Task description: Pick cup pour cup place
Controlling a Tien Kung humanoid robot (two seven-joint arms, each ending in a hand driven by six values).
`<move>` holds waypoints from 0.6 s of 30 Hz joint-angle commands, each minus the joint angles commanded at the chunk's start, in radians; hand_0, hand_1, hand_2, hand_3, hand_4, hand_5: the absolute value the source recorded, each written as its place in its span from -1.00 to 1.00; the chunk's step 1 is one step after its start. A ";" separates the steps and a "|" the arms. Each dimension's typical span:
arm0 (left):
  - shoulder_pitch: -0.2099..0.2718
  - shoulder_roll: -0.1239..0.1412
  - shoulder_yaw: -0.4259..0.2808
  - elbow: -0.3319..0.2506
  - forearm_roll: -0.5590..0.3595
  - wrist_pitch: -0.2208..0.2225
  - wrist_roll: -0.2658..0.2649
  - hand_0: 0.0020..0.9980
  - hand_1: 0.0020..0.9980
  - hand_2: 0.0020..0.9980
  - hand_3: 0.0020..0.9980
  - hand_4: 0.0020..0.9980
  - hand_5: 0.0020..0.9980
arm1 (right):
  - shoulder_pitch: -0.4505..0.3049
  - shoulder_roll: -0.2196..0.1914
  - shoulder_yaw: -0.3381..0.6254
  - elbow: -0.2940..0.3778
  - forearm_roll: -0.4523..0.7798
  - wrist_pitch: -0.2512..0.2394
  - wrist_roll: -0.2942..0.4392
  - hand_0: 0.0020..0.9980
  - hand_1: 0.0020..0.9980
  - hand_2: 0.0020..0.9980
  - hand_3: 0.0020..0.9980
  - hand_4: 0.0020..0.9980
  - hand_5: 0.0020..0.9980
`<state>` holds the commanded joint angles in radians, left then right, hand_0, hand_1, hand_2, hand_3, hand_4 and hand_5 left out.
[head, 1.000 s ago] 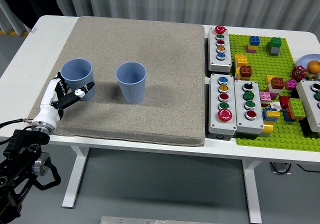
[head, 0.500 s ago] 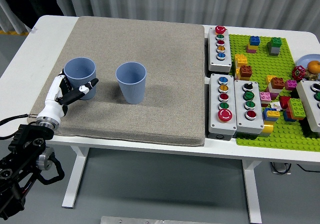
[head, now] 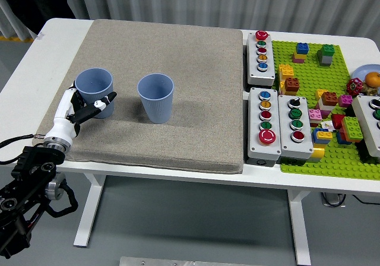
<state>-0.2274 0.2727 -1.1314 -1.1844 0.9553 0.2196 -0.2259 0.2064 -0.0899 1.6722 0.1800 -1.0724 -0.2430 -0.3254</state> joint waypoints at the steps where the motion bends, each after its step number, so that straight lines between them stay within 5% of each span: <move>1: -0.001 0.000 0.001 0.001 0.000 0.002 0.001 0.96 0.94 1.00 1.00 0.89 -0.46 | -0.001 0.000 0.000 0.000 0.000 0.000 0.000 0.40 0.26 0.12 0.13 -1.00 -0.97; 18: -0.026 -0.002 0.017 0.018 -0.015 0.039 0.009 0.91 0.89 1.00 1.00 0.70 -0.62 | 0.001 -0.001 0.001 0.000 -0.002 0.000 0.000 0.40 0.26 0.12 0.13 -1.00 -0.97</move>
<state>-0.2530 0.2705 -1.1143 -1.1664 0.9407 0.2582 -0.2170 0.2079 -0.0908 1.6729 0.1800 -1.0742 -0.2427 -0.3258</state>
